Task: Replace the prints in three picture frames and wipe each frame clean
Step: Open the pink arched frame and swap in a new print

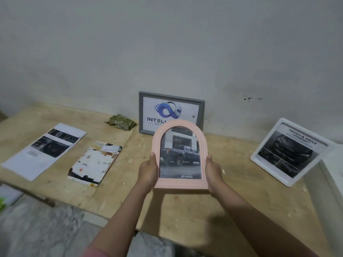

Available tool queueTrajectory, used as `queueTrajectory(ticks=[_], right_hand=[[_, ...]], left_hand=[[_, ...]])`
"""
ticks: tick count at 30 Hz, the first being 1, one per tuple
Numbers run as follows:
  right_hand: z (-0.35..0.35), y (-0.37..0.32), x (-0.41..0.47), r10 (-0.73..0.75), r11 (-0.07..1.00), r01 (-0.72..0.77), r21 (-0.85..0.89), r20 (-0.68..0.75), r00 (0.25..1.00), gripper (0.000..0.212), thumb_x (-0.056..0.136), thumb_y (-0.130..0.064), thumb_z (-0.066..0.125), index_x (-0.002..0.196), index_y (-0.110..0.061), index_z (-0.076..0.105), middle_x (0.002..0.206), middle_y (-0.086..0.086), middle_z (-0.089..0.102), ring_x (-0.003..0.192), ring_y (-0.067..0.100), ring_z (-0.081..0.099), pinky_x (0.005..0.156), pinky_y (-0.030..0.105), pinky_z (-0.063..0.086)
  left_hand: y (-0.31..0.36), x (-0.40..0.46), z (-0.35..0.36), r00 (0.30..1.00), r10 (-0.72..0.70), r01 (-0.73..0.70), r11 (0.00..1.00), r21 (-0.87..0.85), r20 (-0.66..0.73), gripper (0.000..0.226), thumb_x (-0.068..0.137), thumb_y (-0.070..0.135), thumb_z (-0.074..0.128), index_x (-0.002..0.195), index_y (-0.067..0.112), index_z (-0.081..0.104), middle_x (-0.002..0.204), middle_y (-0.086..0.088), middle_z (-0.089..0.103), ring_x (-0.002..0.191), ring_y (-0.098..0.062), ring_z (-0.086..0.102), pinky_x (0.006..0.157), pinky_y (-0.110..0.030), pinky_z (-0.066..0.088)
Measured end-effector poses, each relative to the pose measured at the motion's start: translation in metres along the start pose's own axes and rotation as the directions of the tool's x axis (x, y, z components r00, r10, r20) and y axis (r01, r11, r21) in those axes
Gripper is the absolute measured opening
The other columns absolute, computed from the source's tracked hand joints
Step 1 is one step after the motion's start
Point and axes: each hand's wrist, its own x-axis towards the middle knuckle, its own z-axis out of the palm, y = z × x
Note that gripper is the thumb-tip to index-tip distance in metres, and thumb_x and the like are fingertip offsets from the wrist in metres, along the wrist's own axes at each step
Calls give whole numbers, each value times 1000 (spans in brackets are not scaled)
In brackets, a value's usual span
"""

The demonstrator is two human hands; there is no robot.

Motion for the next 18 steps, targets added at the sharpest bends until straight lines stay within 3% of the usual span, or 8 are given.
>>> queueTrajectory(ticks=[4, 10, 12, 15, 18], right_hand=[[31, -15, -1, -22, 999, 26, -27, 129, 991, 66, 95, -59, 21, 119, -11, 58, 113, 14, 61, 106, 34, 56, 96, 43, 44], [101, -34, -20, -111, 990, 129, -62, 234, 966, 63, 96, -57, 23, 123, -12, 58, 123, 15, 60, 114, 35, 54, 102, 45, 40], [133, -39, -31, -116, 987, 139, -75, 256, 960, 65, 94, -59, 24, 120, -11, 60, 121, 16, 61, 111, 35, 56, 101, 45, 41], [182, -48, -50, -127, 980, 167, -103, 316, 940, 65, 95, -57, 25, 117, -9, 61, 118, 17, 62, 107, 35, 57, 97, 40, 43], [230, -60, -69, -122, 975, 180, -128, 366, 922, 61, 98, -52, 26, 117, -6, 61, 117, 17, 61, 110, 35, 56, 94, 36, 42]], left_hand=[[-16, 5, -30, 994, -53, 50, 998, -33, -93, 60, 99, 50, 27, 75, 4, 57, 69, -12, 56, 66, -26, 55, 60, -30, 39], [-33, 10, -106, 991, -101, 90, 988, -124, -84, 52, 100, 46, 24, 118, 12, 59, 113, -8, 64, 103, -25, 60, 93, -36, 47], [-42, 13, -136, 991, -109, 93, 980, -177, -83, 51, 100, 48, 24, 109, 16, 62, 106, -4, 64, 97, -20, 61, 90, -35, 48], [-53, 16, -181, 978, -128, 87, 968, -235, -164, 40, 103, 37, 27, 84, 20, 57, 81, 0, 57, 80, -18, 55, 71, -29, 43], [-68, 23, -224, 952, -157, 80, 956, -284, -263, 38, 102, 36, 33, 86, 14, 60, 87, -9, 61, 84, -24, 58, 76, -32, 46]])
